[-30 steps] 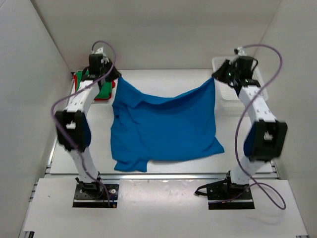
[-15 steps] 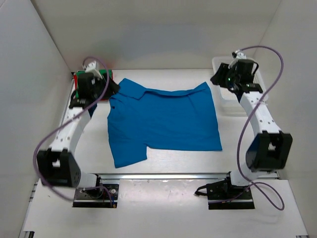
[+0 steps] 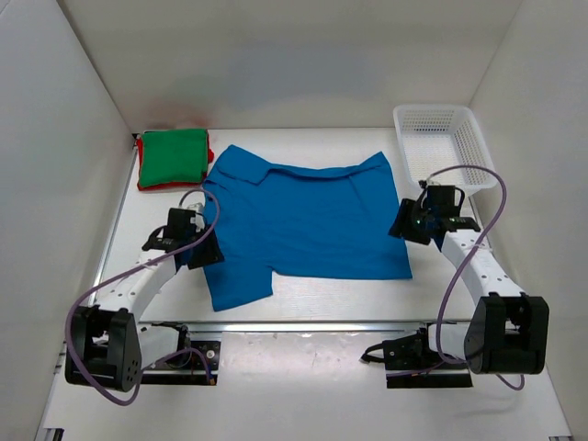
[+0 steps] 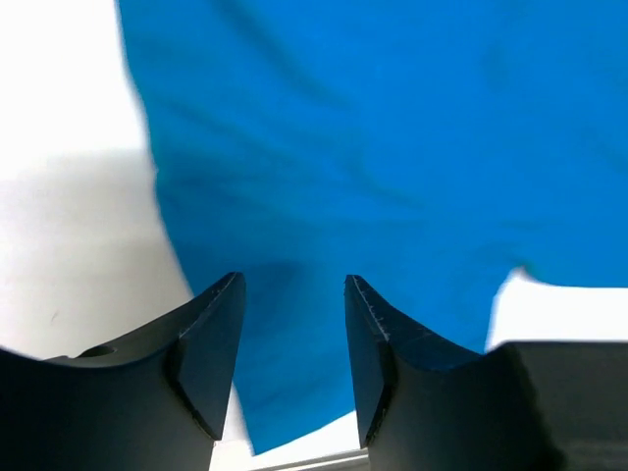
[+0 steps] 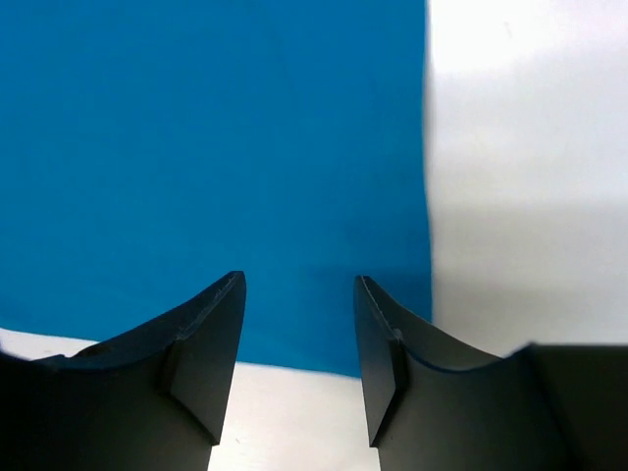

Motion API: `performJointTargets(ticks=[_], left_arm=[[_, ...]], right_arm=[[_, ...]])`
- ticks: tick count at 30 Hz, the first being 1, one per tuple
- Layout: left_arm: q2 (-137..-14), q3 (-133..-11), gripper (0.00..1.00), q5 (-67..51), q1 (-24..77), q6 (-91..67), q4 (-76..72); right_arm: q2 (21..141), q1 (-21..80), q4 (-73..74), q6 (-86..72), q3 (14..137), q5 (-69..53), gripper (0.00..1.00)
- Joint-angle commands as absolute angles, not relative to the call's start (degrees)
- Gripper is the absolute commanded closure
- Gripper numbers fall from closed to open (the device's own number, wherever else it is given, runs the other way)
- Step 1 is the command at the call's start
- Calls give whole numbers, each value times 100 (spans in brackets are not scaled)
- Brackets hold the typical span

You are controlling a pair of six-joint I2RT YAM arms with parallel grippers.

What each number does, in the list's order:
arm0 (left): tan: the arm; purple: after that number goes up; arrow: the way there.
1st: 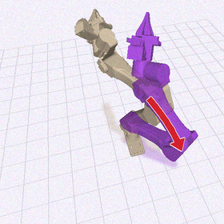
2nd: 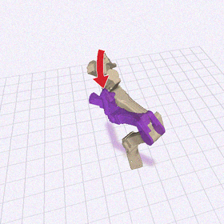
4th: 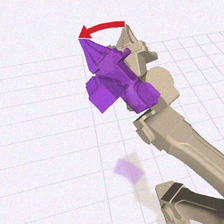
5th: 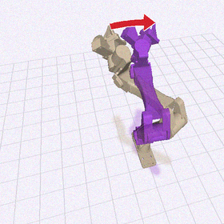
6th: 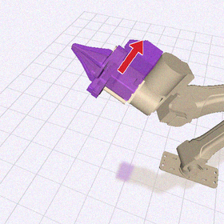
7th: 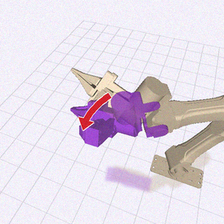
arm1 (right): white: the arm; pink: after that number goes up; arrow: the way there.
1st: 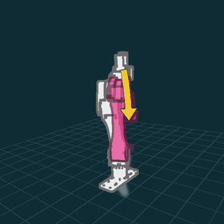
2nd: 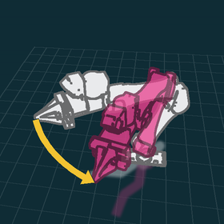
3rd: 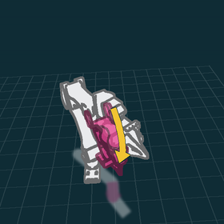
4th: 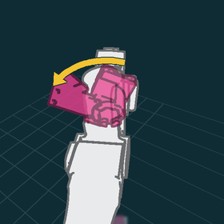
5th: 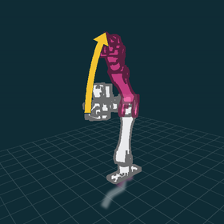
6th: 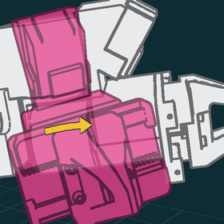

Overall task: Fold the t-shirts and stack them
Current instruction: Grap the side of the flattened tshirt closest away from the robot with both arms

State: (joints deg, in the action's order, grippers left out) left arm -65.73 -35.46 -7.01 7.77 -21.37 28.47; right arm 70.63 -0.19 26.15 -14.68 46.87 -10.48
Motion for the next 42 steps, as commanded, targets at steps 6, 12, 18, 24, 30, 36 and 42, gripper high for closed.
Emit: performJointTargets(ticks=[6, 12, 18, 24, 30, 36, 42], left_arm=[[-6951, -3577, 40, -45, 1361, -2162, 3356], [-7259, -3902, 43, -18, 1679, -2337, 4112], [-7269, -4157, 42, -9, 1644, -2382, 4719], [-7030, -4052, 40, 254, 1538, -2557, 4755], [-7469, -3938, 40, 518, 2039, -2777, 4606], [-7708, -3718, 57, 369, 2241, -2918, 4333], [-7901, -3665, 89, 246, 2346, -2900, 4201]], right_arm=[[6908, -202, 2794, -1477, 4166, -783, 52], [6970, -456, 2918, -1371, 4105, -633, 48], [6979, -580, 2883, -1353, 4131, -703, 47], [7075, -563, 2856, -1318, 4131, -782, 47], [7304, -597, 3032, -1275, 4061, -413, 42], [7435, -299, 3225, -1327, 3929, -317, 43], [7409, -360, 3919, -1082, 4113, -70, 43]])
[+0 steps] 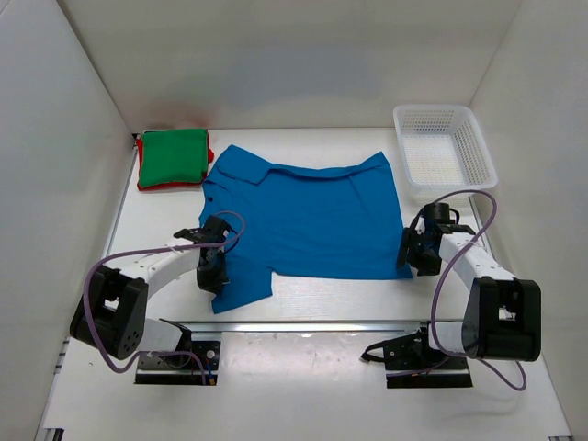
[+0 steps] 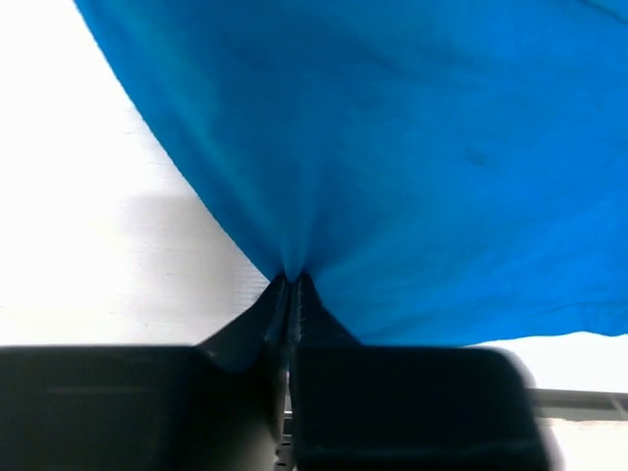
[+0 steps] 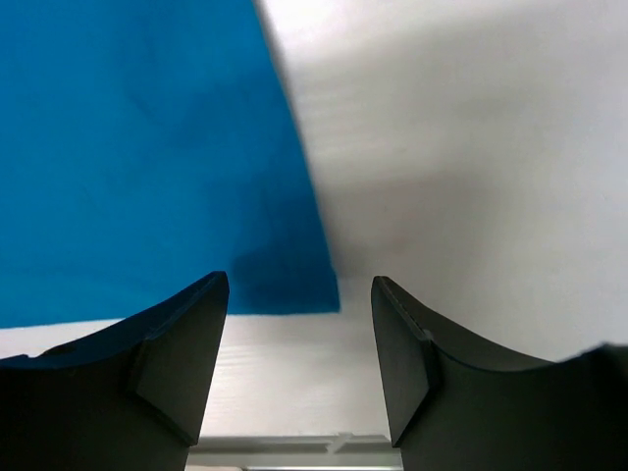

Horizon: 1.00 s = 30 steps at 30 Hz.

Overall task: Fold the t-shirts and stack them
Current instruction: Grap the side of the flattened tshirt closest away from the robot with both arms

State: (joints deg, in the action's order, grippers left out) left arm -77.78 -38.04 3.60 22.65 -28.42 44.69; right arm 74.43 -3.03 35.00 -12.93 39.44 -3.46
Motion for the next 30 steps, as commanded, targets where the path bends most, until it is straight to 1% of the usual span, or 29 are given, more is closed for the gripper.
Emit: performJointTargets(ticks=[1, 2, 4, 5, 7, 9, 10, 12, 14, 20, 24, 27, 30], left_arm=[[-7901, -3648, 97, 229, 2355, -2883, 4184], [-7936, -3647, 100, 194, 2364, -2909, 4184], [-7963, -3595, 100, 158, 2399, -2857, 4148], [-7937, -3621, 100, 115, 2408, -2883, 4148], [-7797, -3639, 100, 53, 2609, -2918, 4218], [-7569, -3603, 100, 9, 2829, -3066, 4350], [-7446, -3577, 100, 35, 2847, -3102, 4324], [-7086, -3411, 100, -246, 2725, -3138, 4359], [-6831, -3427, 100, -203, 2549, -3120, 4525], [-6030, -3770, 100, -61, 2532, -3138, 5140], [-5346, -3771, 100, -149, 2338, -3041, 5606], [-4916, -3613, 100, -263, 2285, -3006, 5966], [-4519, -3551, 100, -413, 2268, -3146, 6047]], right_arm=[[7444, -413, 3990, -1055, 4148, -96, 43], [7462, -474, 3982, -959, 4131, -131, 42], [7593, -518, 3982, -958, 4122, -271, 44], [7681, -510, 3981, -888, 4079, -403, 49], [7901, -379, 3920, -896, 4139, -457, 65], [8006, -247, 3868, -957, 4201, -457, 77], [8007, -176, 3815, -984, 4210, -457, 80], [7998, -202, 3770, -1107, 4245, -640, 100], [7946, -124, 3823, -1090, 4315, -677, 100], [7612, -26, 4455, -1002, 4579, -650, 100], [7304, -35, 4815, -914, 4606, -852, 100], [7216, -35, 5114, -861, 4868, -949, 100], [7190, 149, 5308, -896, 4974, -1020, 100]])
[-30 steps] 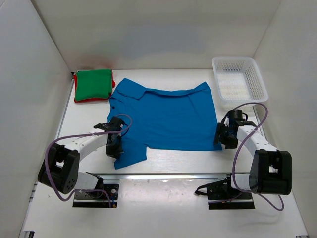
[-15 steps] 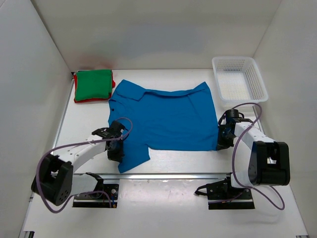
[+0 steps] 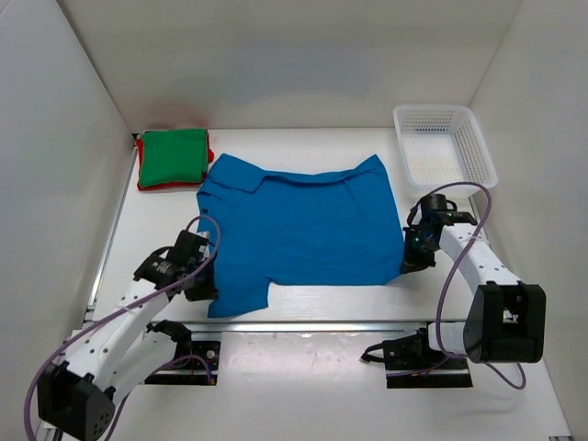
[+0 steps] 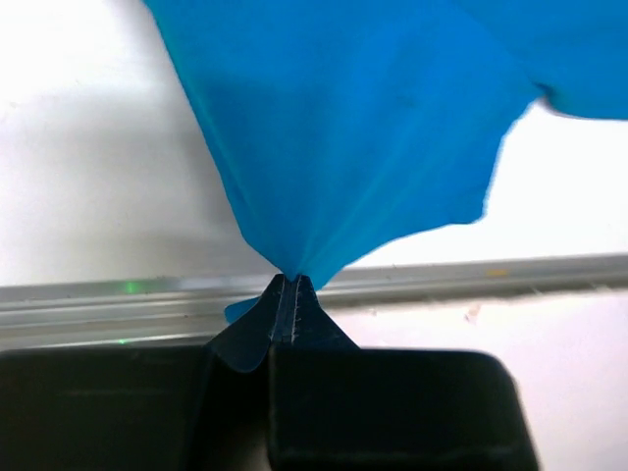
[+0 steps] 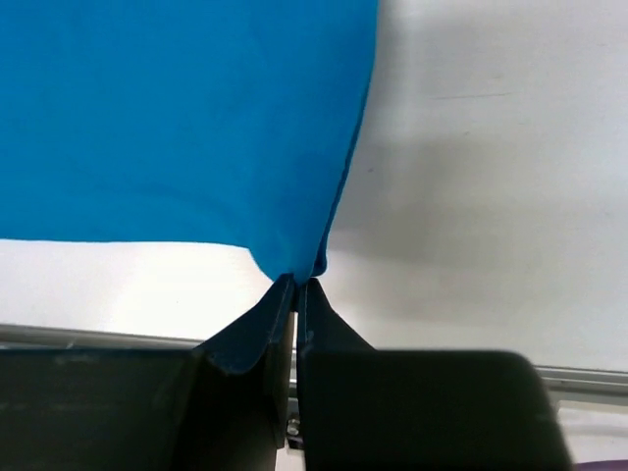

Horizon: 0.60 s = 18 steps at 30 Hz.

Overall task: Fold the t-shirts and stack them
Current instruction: Grap the side of the flattened tshirt closest away from the robot with both arms

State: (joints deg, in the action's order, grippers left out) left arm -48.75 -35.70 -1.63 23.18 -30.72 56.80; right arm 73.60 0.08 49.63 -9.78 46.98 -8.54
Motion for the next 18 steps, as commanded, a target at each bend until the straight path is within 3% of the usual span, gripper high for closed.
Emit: performJointTargets(ticks=[1, 18], left_arm=[[-4491, -3551, 100, -448, 2215, -3094, 6125], [-5545, -4746, 100, -228, 1196, -2330, 5292]], right_arm=[[7163, 236, 5326, -931, 5027, -1002, 100], [7540, -395, 5221, -571, 5624, -1600, 100]])
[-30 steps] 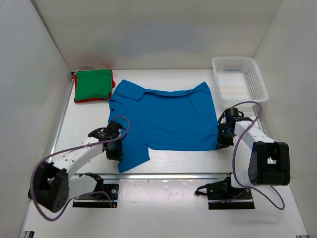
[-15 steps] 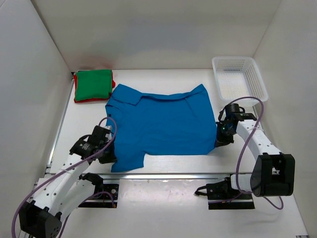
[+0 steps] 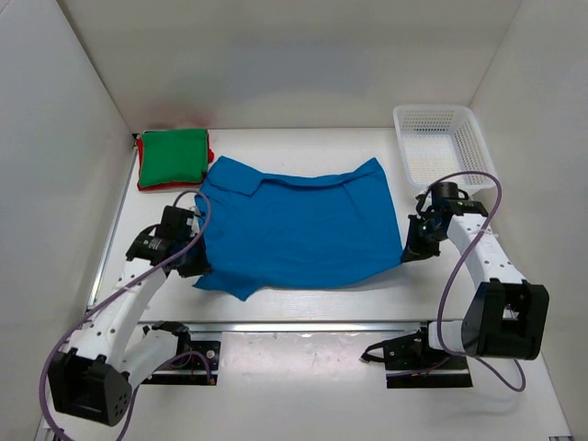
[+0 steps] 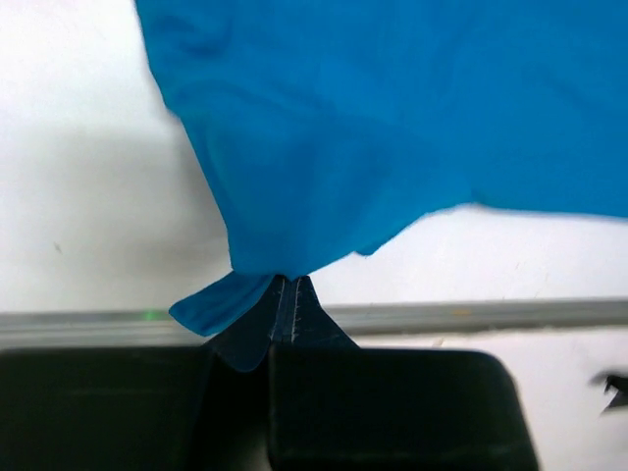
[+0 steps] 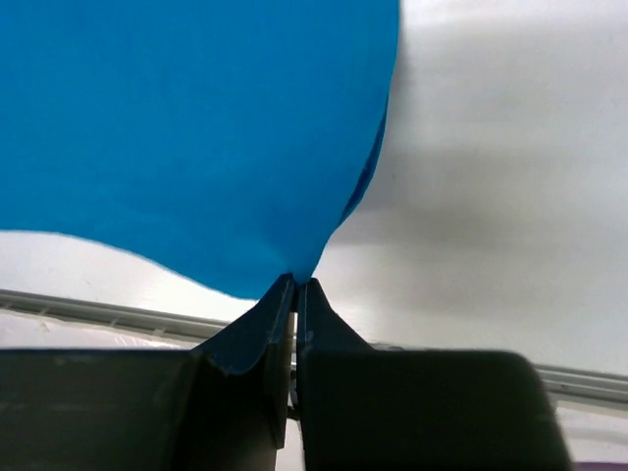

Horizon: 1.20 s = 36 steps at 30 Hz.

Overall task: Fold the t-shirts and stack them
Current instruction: Grap the side of the flattened tshirt closest away from the robot with both arms, then fold the flattened tshirt in 1/3 of the way

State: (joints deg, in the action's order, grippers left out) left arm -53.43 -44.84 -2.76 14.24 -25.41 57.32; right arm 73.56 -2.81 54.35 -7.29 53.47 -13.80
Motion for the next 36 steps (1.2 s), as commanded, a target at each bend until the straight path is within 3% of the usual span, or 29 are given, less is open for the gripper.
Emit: performJointTargets(ticks=[1, 29, 30, 32, 33, 35, 36], left_arm=[[-5676, -4763, 100, -263, 1134, -2320, 5187], [-8498, -6566, 100, -79, 422, -1793, 4237], [-8560, -6600, 99, -62, 431, -1845, 4184], [-8727, -6653, 86, -132, 414, -1854, 4105], [-8815, -6653, 78, -167, 387, -1889, 4052], [-8999, -6863, 72, -220, 404, -1872, 3990], [-9070, -6969, 67, -263, 378, -1924, 3973]], right_arm=[[7637, -396, 5221, -563, 5712, -1626, 100], [10265, -378, 5098, -519, 8375, -1564, 100], [10361, -413, 5089, -536, 8428, -1521, 100], [10467, -387, 5036, -589, 8533, -1564, 96], [10529, -361, 5045, -615, 8578, -1547, 91], [10521, -361, 4896, -729, 8613, -1495, 71], [10512, -282, 4869, -747, 8613, -1407, 71]])
